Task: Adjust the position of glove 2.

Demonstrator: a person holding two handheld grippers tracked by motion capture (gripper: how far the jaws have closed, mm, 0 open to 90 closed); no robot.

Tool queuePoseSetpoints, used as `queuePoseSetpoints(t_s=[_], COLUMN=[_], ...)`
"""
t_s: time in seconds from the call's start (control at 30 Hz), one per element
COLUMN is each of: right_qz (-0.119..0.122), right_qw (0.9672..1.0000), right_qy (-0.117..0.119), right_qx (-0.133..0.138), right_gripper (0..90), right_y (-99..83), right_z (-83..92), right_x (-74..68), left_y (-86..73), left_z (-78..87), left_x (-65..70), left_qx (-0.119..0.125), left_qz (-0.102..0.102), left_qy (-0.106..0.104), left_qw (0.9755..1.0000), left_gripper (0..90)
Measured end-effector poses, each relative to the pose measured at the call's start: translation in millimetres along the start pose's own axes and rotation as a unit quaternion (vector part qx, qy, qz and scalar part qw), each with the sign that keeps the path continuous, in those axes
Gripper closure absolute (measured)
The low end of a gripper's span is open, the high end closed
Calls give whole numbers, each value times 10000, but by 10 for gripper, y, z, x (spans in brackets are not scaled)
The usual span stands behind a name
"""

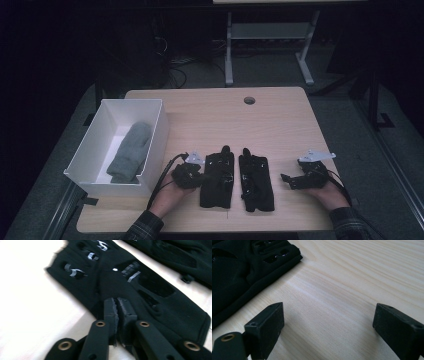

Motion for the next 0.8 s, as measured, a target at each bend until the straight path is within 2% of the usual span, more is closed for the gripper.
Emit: queuePoseSetpoints(t_s=[0.13,0.3,0.47,0.53,0.67,0.8], right_qz=[-5,6,8,9,8,7], right_qw=[10000,10000,10000,10000,10000,10000], right_qy=[7,8,8,8,7,3], right_qx=[1,6,5,6,6,8], right_gripper=[100,100,100,100,100,100], right_y=[3,5,5,5,5,5], right_z=[-3,-6,-6,-6,-6,-6], right_x=[0,1,1,1,1,0], left_y=[12,26,45,39,33,25], left_z=[10,-73,-115,-132,-158,-158], left_x=[-128,-185,-143,-129,-104,-94], left_qx=[153,147,143,73,7,20], left_qz=[227,355,322,219,158,235], left_qy=[222,273,260,310,357,514], left_qw=[9994,9989,9990,9993,9992,9984], left_gripper=[750,698,660,659,662,612])
Point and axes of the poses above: each handheld gripper's, and its own axes: z roughly backward along the jaws, y roughly out of its top, x roughly to its right, the point moved 2 cm from there along -z, roughly forward along the jaws, and after that the axes turned 13 degrees about y, right-handed, at the moved point
